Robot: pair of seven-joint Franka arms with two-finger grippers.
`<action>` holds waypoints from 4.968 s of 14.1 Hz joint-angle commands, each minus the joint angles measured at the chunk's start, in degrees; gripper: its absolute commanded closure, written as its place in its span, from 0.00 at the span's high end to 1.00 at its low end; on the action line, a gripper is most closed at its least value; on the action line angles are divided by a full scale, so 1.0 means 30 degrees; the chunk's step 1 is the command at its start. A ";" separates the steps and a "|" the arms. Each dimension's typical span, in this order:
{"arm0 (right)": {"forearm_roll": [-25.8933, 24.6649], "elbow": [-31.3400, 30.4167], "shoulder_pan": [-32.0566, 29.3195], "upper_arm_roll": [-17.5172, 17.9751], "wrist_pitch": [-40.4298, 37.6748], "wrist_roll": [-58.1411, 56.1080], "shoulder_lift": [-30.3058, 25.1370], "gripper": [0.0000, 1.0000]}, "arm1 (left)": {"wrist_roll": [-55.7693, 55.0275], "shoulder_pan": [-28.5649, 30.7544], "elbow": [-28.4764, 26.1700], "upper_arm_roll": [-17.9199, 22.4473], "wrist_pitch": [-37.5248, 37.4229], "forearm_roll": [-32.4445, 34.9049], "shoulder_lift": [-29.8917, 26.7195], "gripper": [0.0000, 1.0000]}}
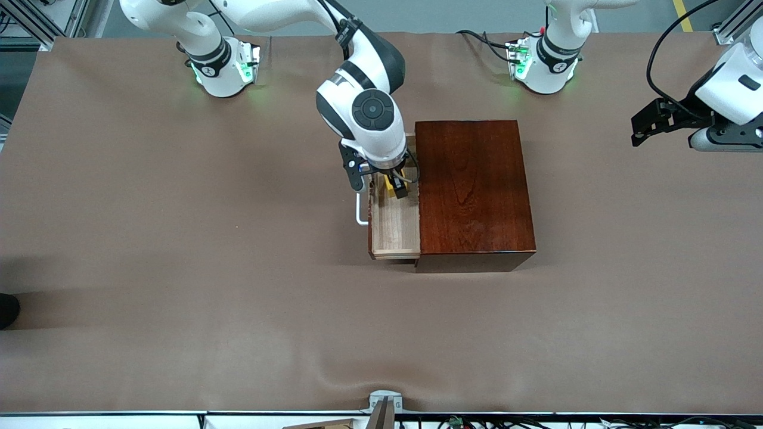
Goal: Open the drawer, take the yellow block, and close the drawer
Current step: 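Grasp the yellow cube with the right gripper, then lift the cube out with the right gripper while the left gripper reaches the drawer, then push the drawer shut with the left gripper while the right gripper lowers the cube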
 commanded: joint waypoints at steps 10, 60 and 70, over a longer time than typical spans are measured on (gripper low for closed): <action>-0.1774 0.0566 0.0955 -0.0240 0.0257 0.0597 0.0493 0.16 | 0.0231 0.0058 0.0509 -0.0532 -0.0146 -0.0356 -0.0007 1.00; -0.4176 -1.0237 -1.7735 -0.0386 0.0747 -4.0535 -0.4928 0.20 | -3.8792 -1.6347 0.7718 -0.1385 1.2627 0.5445 1.6544 1.00; -0.4410 -1.2178 -1.8996 -0.0415 0.4121 -4.1092 -0.3962 0.26 | -3.8706 -1.6143 0.7279 -0.0681 1.1137 0.5562 1.6752 1.00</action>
